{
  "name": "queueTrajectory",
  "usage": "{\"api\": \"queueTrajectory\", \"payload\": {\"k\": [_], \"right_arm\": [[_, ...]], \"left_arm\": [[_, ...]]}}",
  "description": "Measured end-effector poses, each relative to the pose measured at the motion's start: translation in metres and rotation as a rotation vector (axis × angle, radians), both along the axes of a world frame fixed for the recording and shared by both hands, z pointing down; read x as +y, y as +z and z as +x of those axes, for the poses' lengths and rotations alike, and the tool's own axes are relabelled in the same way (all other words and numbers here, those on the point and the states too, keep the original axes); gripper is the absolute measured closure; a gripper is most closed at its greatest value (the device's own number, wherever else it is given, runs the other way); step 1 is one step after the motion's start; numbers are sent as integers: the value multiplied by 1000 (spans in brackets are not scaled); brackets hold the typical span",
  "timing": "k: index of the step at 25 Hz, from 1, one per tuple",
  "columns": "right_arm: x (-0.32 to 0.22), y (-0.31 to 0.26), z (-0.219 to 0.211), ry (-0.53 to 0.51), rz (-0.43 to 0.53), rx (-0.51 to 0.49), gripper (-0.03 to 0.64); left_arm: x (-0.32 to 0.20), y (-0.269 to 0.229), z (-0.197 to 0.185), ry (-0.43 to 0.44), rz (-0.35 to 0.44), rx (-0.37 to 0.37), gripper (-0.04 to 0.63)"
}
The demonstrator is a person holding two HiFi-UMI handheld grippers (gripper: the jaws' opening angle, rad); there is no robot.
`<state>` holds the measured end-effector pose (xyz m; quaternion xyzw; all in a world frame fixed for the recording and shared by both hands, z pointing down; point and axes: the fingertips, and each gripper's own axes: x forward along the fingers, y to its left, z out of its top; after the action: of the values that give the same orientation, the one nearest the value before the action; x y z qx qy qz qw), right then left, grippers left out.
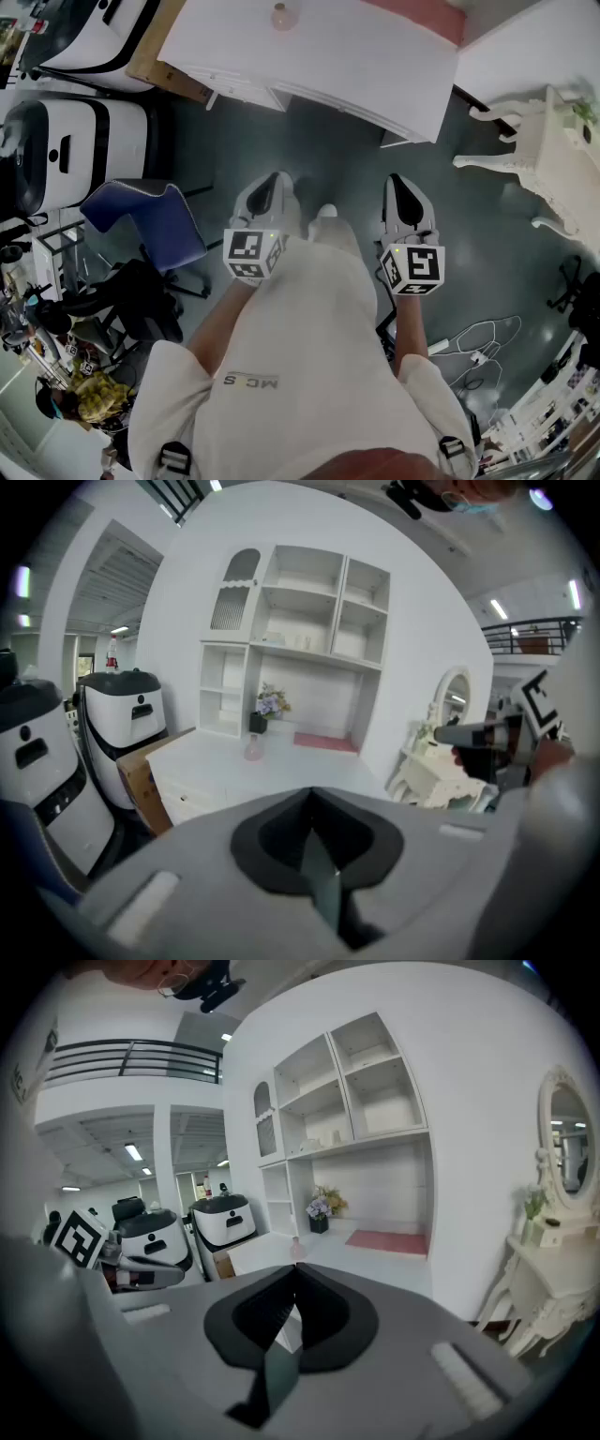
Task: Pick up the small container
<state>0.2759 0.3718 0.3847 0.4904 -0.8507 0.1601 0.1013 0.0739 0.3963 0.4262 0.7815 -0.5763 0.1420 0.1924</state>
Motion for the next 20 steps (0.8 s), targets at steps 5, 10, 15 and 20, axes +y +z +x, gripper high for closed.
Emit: {"api": "queueTrajectory", "payload": {"k": [5, 10, 15, 20], "right_arm": [[39, -8, -23, -10, -38, 13, 617], [49, -13, -41, -30, -31, 4, 617], [45, -13, -36, -55, -20, -48, 618], [26, -8, -48, -103, -20, -40, 618]], "left_arm": [[35, -30, -5, 30, -11, 32, 595], [30, -44, -14, 38, 37, -5, 595], [29, -44, -7, 9, 58, 1, 595], [18, -33, -9, -7, 38, -1, 595]]}}
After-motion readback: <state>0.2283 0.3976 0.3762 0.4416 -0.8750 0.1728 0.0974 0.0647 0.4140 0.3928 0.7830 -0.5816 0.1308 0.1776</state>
